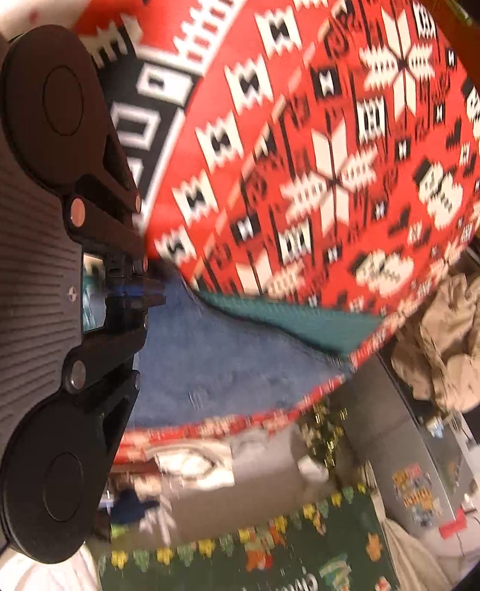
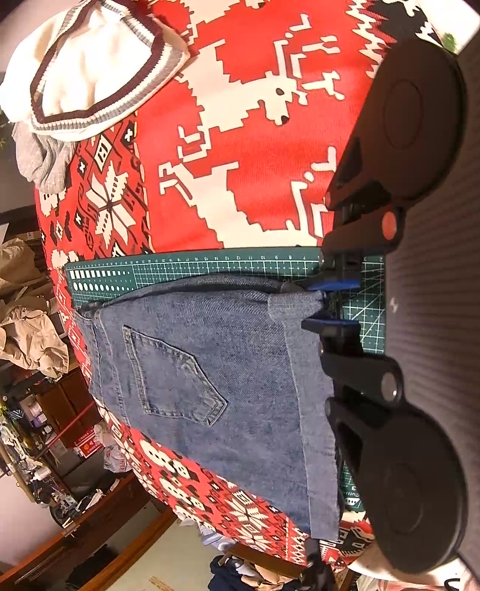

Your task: Fold clothes

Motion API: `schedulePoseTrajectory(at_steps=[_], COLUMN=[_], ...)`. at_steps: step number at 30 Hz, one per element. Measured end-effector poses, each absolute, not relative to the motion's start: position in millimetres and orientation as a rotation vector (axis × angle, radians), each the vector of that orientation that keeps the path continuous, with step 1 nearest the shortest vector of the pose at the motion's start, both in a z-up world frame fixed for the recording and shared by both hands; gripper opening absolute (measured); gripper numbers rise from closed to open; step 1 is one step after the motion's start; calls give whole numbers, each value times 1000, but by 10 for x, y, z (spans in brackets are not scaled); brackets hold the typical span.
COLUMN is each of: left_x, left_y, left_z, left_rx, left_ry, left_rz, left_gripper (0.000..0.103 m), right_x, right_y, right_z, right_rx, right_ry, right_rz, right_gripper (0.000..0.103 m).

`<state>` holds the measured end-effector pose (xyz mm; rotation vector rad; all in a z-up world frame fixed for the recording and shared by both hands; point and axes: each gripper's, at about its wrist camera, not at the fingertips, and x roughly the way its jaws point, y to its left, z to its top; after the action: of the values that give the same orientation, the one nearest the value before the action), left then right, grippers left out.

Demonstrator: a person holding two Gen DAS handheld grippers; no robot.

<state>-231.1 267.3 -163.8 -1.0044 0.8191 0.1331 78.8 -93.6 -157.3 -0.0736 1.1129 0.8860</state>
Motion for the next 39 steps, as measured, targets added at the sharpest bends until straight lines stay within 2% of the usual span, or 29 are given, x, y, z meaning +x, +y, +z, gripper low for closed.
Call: schedulePoseTrajectory(at_steps=[9, 19, 29, 31, 36, 39], left_x=[-2078, -2289, -2157, -2127, -2022, -1969], left_y=[2598, 2729, 2611, 2585, 2527, 2488], left_z=[-1825, -1836, -1812, -1807, -1818, -1832], left_rx=[-884, -903, -953, -964, -904, -863], left_ry=[922, 907, 857, 845, 893, 919], left_rz=[167, 223, 96, 69, 98, 119], left_gripper=[6, 4, 4, 6, 24, 26], right_x=[796, 807, 817, 817, 827, 832], right_y=[-967, -959, -966, -969, -966, -971], right_z=[-1587, -1596, -1608, -1609, -1609, -1610], right_rx=[-53, -48, -41, -38, -36, -35], right_ry=[1116, 1123, 1127, 1128, 1130, 1130], right_rz=[885, 883, 883, 884, 884, 885], right_gripper=[16, 16, 16, 16, 16, 16])
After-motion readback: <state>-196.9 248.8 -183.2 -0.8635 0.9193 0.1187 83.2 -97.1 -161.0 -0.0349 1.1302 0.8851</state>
